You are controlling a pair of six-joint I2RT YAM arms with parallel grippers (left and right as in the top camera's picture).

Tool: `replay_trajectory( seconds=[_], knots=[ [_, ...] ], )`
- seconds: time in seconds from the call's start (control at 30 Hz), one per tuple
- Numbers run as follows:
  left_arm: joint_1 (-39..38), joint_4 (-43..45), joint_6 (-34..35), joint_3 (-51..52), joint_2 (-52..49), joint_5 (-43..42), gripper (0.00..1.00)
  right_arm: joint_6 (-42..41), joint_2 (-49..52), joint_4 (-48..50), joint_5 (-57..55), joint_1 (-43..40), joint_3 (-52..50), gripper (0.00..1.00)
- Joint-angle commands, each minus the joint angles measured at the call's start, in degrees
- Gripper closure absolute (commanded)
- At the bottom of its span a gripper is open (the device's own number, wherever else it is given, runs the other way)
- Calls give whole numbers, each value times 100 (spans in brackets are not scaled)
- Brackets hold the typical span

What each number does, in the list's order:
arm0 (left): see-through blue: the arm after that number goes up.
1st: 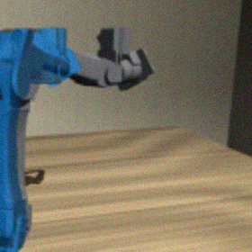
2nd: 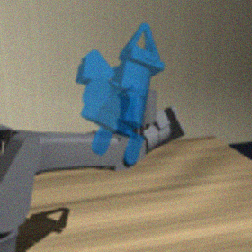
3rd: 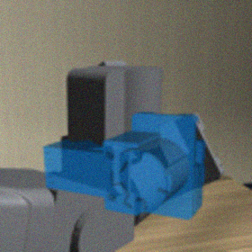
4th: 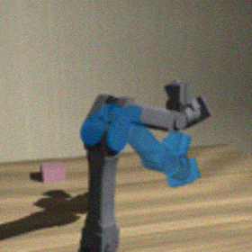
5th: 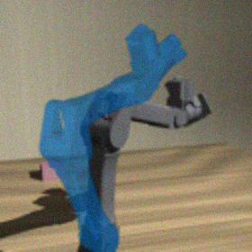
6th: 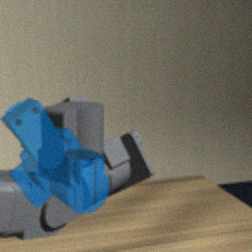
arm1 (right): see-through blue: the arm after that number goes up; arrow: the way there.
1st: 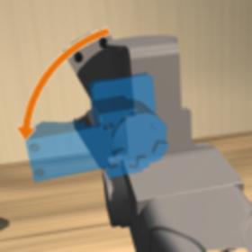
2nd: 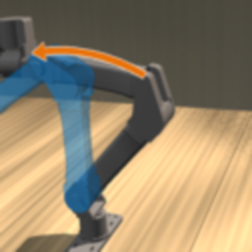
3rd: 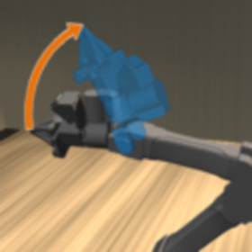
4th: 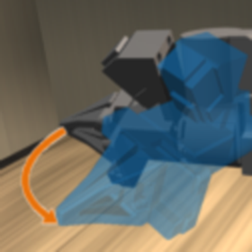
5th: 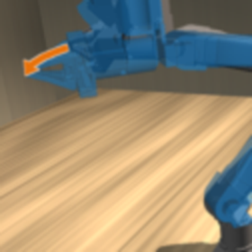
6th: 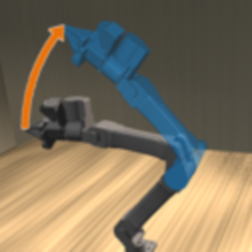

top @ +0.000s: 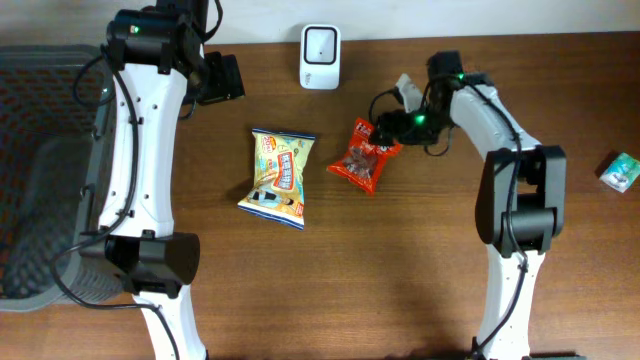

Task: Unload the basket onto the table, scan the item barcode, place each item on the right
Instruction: 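Grasp the red snack bag with the right gripper, then lift the red snack bag up to the scanner window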

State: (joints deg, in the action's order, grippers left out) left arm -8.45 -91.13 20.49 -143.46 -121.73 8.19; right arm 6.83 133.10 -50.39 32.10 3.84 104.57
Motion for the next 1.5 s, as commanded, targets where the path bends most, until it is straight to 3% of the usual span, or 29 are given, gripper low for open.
replay_trajectory(
  seconds=[0.0,0.03,0.17,0.2,0.27,0.3,0.37,0.43,0.47,0.53,0.57,0.63,0.67,0.77,0.87,0.93,1.07,1.47],
  knots=[
    [-4,-4,-85,-2,-20,0,1,-46,-52,13,229,33,-199,85],
    [-4,-7,-85,-2,-20,0,1,-48,-55,-15,439,20,-114,96],
    [-4,-7,-85,-2,-20,0,1,-114,-369,-586,136,-136,767,96],
    [-4,-4,-85,-2,-20,2,1,-133,-514,-809,-356,-166,1005,96],
    [-4,-4,-85,-2,-20,2,1,-682,-1139,-1534,-2924,-195,1672,96],
    [-4,-7,-85,-2,-20,0,1,-782,-1318,-1668,-3613,-190,1768,96],
    [-4,-4,-85,-2,-20,2,1,-778,-1628,-1860,-4524,-192,1773,96],
    [-4,-7,-85,-2,-20,2,1,-776,-1585,-2098,-4236,-199,1742,96],
    [-4,-7,-85,-2,-20,2,1,-765,-1491,-2122,-3432,-199,1668,90],
    [-4,-7,-85,-2,-20,2,1,-216,-1329,-2120,-1534,-120,1322,45],
    [-4,-7,-85,-2,-20,0,1,17,-1296,-2120,-1263,-9,1143,35],
    [-4,-7,-85,-2,-20,2,1,44,-1270,-1873,-2243,546,603,21],
    [-4,-7,-85,-2,-20,0,1,17,-1270,-1587,-2962,890,302,0],
    [-4,-7,-85,-2,-20,2,1,-24,-1270,-205,-4778,1882,-820,1],
    [-4,-4,-85,-2,-20,2,1,-17,-1270,1458,-6391,2299,-1818,1],
    [-4,-7,-85,-2,-20,2,1,2,-1270,1864,-6419,2157,-2009,1],
    [-4,-4,-85,-2,-20,0,1,46,-1193,2177,-4854,1508,-2044,1],
    [-4,-4,-85,-2,-20,2,1,496,-490,3158,-4645,1412,-2044,6]
  ],
)
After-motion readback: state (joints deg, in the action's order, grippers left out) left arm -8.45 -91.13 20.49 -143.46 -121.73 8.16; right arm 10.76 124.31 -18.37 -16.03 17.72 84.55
